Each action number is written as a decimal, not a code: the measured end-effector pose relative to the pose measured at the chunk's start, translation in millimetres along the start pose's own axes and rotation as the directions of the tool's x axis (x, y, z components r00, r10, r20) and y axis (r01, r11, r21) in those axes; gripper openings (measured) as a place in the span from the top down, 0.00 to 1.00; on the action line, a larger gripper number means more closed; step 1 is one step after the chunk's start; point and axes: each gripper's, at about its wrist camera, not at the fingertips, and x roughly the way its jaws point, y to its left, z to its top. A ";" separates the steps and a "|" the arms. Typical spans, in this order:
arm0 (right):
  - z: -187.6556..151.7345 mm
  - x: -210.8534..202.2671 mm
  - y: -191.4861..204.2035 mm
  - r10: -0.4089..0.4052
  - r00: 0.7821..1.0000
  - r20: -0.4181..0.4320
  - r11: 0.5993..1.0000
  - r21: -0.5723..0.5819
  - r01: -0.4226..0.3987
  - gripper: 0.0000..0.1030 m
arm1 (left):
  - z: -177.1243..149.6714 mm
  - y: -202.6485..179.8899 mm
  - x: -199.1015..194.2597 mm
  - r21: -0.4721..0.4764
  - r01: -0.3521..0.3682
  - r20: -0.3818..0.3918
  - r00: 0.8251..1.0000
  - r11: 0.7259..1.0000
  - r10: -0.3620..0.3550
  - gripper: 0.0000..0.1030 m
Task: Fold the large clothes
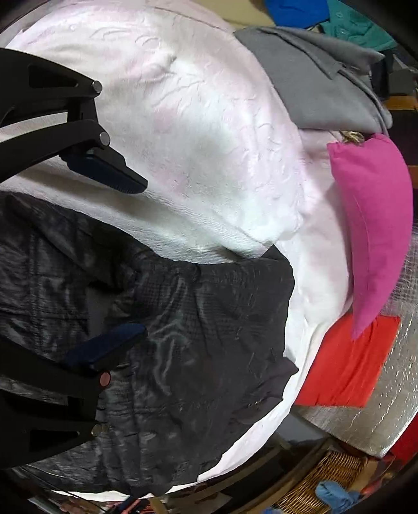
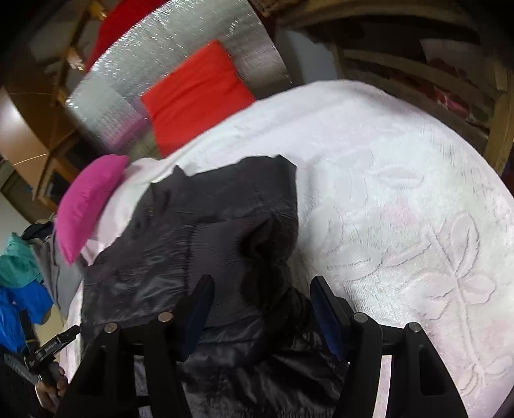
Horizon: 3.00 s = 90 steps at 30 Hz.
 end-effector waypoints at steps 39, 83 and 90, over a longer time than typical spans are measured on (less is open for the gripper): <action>-91.9 -75.5 -68.0 0.086 0.994 -0.061 0.989 0.129 -0.078 0.35 | -134.8 51.9 -69.0 0.021 -0.090 -0.026 0.996 0.996 0.091 0.19; -265.8 -95.4 -17.9 0.082 0.927 -0.365 0.984 -0.116 -0.133 0.60 | -259.7 22.8 -61.9 0.056 0.109 -0.372 0.925 0.992 -0.081 0.37; -267.0 -89.6 -11.1 0.058 0.929 -0.365 0.982 -0.146 -0.119 0.66 | -263.0 22.9 -68.7 0.051 0.111 -0.346 0.934 0.992 -0.087 0.56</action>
